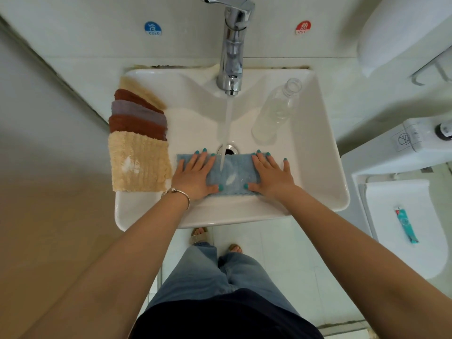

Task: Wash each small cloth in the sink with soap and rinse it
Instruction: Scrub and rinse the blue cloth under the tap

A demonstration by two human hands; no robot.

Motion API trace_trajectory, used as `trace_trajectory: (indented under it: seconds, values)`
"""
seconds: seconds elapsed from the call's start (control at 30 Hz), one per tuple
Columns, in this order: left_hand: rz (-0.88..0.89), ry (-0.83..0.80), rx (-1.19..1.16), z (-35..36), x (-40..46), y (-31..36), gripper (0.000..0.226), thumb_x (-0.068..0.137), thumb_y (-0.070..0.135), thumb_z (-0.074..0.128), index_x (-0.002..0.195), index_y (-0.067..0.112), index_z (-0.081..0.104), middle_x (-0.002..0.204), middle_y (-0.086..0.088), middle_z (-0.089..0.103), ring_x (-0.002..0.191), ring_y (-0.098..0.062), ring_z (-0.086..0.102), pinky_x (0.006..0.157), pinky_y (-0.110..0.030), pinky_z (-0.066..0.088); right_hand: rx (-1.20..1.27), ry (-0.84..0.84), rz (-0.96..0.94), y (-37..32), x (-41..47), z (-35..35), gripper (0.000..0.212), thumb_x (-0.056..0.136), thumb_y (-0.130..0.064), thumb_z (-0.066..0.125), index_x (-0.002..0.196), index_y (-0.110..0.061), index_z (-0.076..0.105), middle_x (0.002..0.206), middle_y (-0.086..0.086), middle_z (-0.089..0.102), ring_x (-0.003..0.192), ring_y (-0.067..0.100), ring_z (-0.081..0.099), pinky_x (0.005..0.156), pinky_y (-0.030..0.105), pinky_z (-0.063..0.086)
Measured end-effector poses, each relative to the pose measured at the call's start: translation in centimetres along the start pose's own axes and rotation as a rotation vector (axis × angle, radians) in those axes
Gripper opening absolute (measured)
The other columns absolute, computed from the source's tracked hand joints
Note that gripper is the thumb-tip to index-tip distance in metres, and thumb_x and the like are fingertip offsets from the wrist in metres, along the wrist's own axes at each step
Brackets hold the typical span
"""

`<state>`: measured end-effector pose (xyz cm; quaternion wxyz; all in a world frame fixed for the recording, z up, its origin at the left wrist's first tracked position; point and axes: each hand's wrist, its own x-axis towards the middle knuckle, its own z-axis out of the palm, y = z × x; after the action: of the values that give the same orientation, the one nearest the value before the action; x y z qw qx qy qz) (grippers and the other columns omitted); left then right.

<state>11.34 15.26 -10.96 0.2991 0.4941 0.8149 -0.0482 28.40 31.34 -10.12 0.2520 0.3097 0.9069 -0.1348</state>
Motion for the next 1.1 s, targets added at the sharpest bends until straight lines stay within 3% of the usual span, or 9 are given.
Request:
trace_trajectory:
  seconds: [0.1,0.2,0.33,0.53,0.77,0.9,1.1]
  values:
    - [-0.023,0.014,0.058,-0.3,-0.3,-0.8,0.093,0.091,0.064,0.044,0.154,0.022,-0.010,0.161,-0.001,-0.022,0.148,-0.021,-0.019,0.120,-0.047,-0.006,-0.001,0.000,-0.056,-1.2,0.1,0.5,0.091,0.092,-0.058,0.048,0.155,-0.022,-0.006,0.163,-0.007,-0.011,0.150,0.018,-0.010,0.118,0.057,-0.005]
    - [0.037,0.028,-0.037,-0.1,-0.2,0.3,0.096,0.088,0.065,0.049,0.154,0.029,-0.011,0.160,0.001,-0.022,0.148,-0.019,-0.019,0.119,-0.045,-0.005,-0.005,0.000,-0.063,-2.0,0.5,0.4,0.095,0.091,-0.059,0.050,0.155,-0.021,-0.008,0.163,-0.005,-0.012,0.150,0.019,-0.011,0.118,0.056,-0.004]
    - [-0.032,-0.003,0.007,0.1,-0.6,-0.6,0.094,0.088,0.066,0.048,0.154,0.031,-0.010,0.161,0.003,-0.019,0.148,-0.019,-0.016,0.120,-0.045,-0.004,-0.032,-0.032,-0.101,-1.9,0.8,-0.1,0.096,0.089,-0.062,0.051,0.155,-0.025,-0.009,0.163,-0.008,-0.013,0.150,0.018,-0.013,0.117,0.058,-0.006]
    - [-0.184,-0.013,0.194,-0.2,-2.2,-1.4,0.092,0.093,0.061,0.043,0.154,0.020,-0.011,0.162,-0.004,-0.016,0.149,-0.021,-0.014,0.118,-0.045,-0.009,-0.119,-0.061,-0.238,-4.3,2.3,0.0,0.092,0.090,-0.068,0.041,0.155,-0.025,-0.009,0.163,-0.009,-0.014,0.149,0.022,-0.019,0.115,0.061,-0.009]
    - [-0.227,-0.012,0.284,0.0,-3.0,-1.6,0.090,0.094,0.062,0.039,0.154,0.015,-0.009,0.163,-0.005,-0.011,0.149,-0.022,-0.012,0.118,-0.044,-0.009,-0.283,-0.042,-0.323,-4.5,2.9,0.2,0.089,0.091,-0.072,0.025,0.155,-0.023,-0.013,0.162,-0.006,-0.018,0.147,0.025,-0.025,0.115,0.063,-0.010]
    - [-0.205,-0.032,0.201,-0.2,-2.7,-1.4,0.092,0.094,0.059,0.043,0.154,0.017,-0.011,0.162,-0.006,-0.014,0.149,-0.023,-0.015,0.118,-0.043,-0.009,-0.395,-0.022,-0.283,-4.1,2.1,0.7,0.088,0.090,-0.076,0.014,0.153,-0.024,-0.018,0.161,-0.006,-0.021,0.146,0.026,-0.025,0.114,0.062,-0.014]
    - [-0.031,-0.064,-0.054,0.0,-0.8,-0.1,0.100,0.088,0.061,0.053,0.153,0.026,-0.014,0.159,-0.004,-0.026,0.147,-0.023,-0.022,0.118,-0.046,-0.009,-0.511,0.012,-0.161,-0.7,-0.1,0.1,0.087,0.090,-0.075,0.013,0.154,-0.023,-0.017,0.162,-0.005,-0.018,0.148,0.024,-0.021,0.115,0.059,-0.012]
